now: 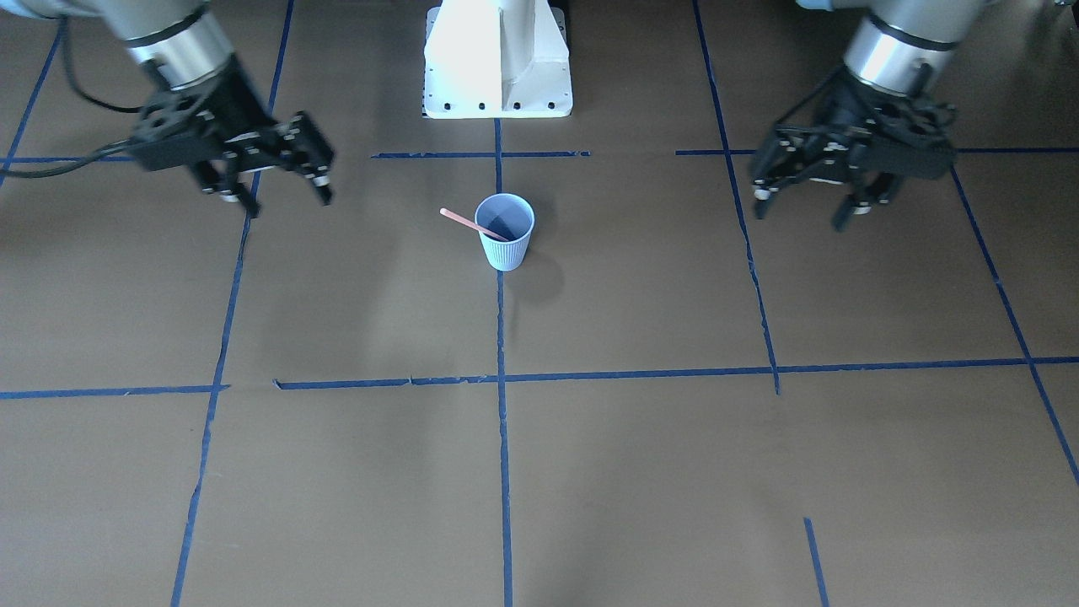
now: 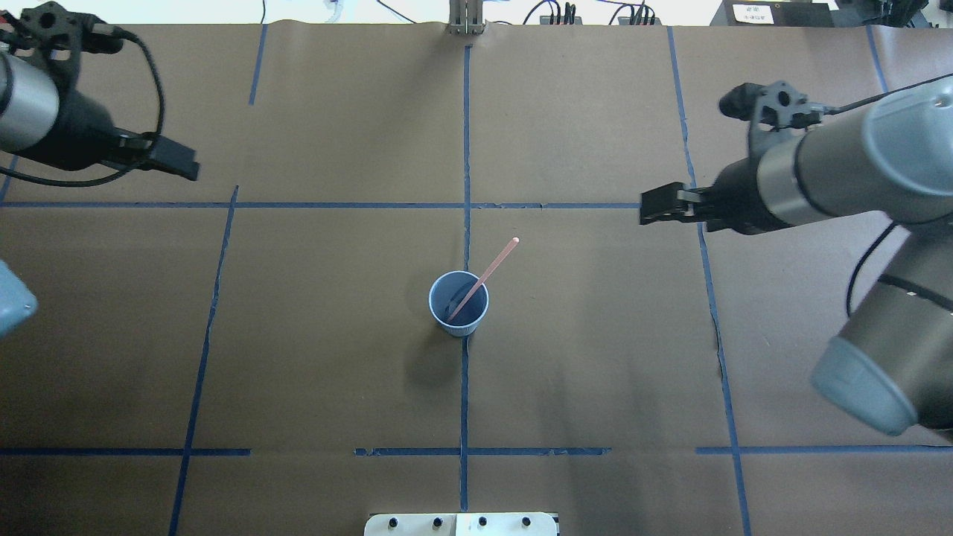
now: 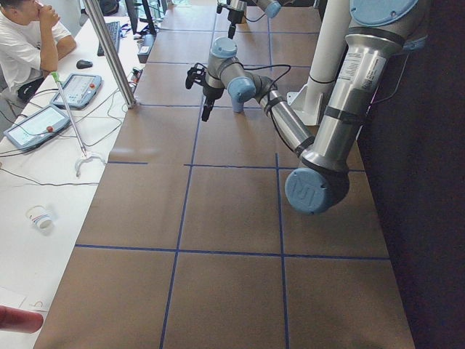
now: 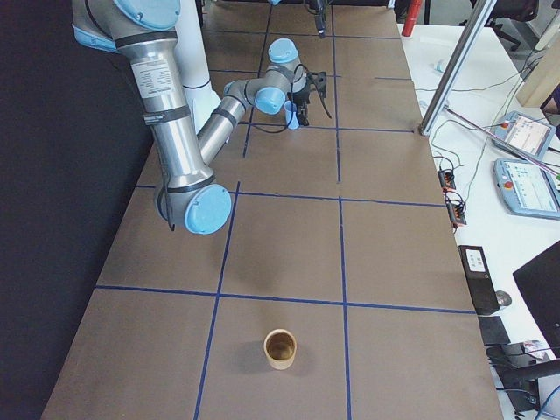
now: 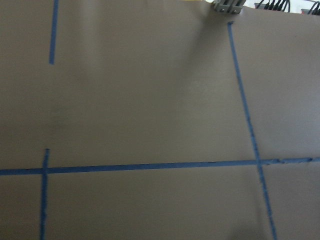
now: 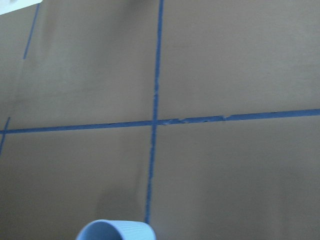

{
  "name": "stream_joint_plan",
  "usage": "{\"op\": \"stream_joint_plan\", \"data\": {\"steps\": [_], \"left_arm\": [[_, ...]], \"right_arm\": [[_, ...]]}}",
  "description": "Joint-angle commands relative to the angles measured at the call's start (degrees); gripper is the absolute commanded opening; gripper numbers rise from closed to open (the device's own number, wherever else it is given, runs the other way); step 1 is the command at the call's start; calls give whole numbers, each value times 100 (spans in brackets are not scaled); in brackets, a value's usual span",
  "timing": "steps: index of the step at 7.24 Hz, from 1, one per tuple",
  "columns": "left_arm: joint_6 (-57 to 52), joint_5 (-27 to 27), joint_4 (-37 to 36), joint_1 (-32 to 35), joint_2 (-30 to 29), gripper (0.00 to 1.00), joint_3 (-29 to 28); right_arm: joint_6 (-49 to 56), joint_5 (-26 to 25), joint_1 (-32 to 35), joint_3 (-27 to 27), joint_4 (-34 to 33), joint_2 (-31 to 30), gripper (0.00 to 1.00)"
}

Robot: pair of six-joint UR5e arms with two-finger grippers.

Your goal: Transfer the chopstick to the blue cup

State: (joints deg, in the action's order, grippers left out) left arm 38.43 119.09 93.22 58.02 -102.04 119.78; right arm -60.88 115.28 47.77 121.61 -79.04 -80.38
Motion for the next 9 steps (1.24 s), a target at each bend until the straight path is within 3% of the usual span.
{"op": "stream_joint_plan", "data": {"steps": [1,3,5,7,9], "left_arm": [[-2679,491,-110,1127,816,100,-434],[-4833,1454,-173,2391,835,100,-1653],[-6299,1539,-208,3133,809,100,-2595],[-6278,1539,-521,3154,800,100,-2995],[-6216,1556,-919,3162,843,100,-3004]], "right_arm": [[2952,1036,1579,-136,-32,-1396,100],[5654,1759,3223,-1151,-94,-1779,100],[7627,1875,4158,-1980,-785,-1762,100],[8197,2278,4399,-2291,-1201,-1727,100],[8111,2193,4356,-2343,-1245,-1622,100]]}}
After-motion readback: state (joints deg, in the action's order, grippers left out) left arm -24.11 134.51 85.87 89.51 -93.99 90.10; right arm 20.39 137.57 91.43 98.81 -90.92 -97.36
